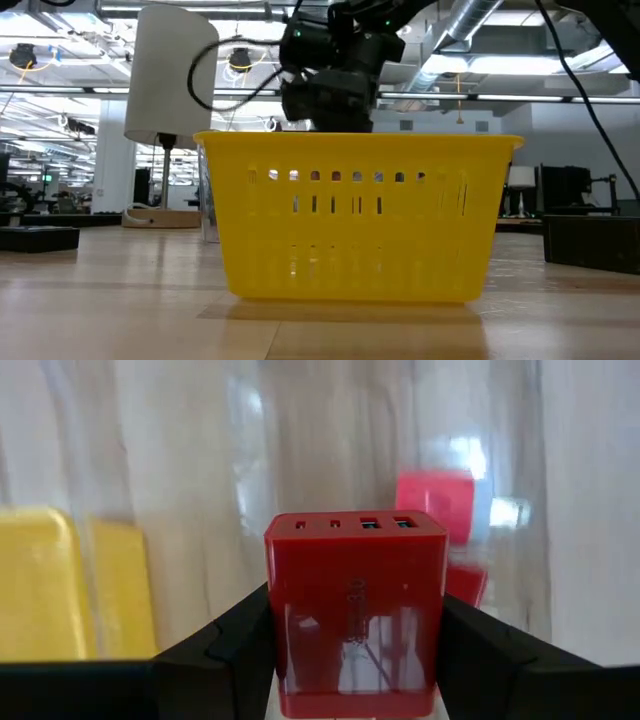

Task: Pick & Place Office items
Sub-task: Put the red charger adapter into the transparent bin

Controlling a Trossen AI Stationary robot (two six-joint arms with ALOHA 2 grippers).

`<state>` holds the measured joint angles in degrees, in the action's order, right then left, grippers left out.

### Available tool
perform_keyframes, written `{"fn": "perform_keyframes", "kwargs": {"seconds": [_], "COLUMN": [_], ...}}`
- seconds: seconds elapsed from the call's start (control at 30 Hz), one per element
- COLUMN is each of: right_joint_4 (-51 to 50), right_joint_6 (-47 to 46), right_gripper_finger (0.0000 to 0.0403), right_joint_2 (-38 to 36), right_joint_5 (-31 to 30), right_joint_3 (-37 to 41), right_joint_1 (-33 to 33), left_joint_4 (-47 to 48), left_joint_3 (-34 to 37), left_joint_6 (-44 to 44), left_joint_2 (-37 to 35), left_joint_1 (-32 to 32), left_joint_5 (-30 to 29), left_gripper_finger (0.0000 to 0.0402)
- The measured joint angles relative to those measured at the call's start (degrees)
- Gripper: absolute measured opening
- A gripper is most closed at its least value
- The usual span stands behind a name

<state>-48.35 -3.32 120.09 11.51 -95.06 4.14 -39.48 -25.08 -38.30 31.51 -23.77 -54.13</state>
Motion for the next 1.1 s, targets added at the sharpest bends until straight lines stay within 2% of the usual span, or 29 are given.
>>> {"fn": "perform_keyframes", "kwargs": {"seconds": [0.63,0.87,1.1], "right_joint_4": [-3.48,-3.52,-3.92], "right_joint_6": [-1.23,-2.18,-2.31], "right_gripper_finger": [0.0225,0.0227,0.0252], "right_joint_2": [0.06,0.06,0.06], "right_joint_5": [-8.58,-8.59,-8.57], "right_joint_3": [0.0,0.0,0.0], "right_joint_1": [0.13,0.11,0.0], "left_joint_4": [0.0,0.0,0.0], "left_joint_3": [0.0,0.0,0.0], "left_joint_6": [0.02,0.02,0.02], "left_joint_2": [0.0,0.0,0.0], "left_joint_1": [0.0,0.0,0.0], "left_joint_5": [-0.02,-0.02,-0.02], "left_gripper_finger": [0.0253,0.0253,0.0253]}}
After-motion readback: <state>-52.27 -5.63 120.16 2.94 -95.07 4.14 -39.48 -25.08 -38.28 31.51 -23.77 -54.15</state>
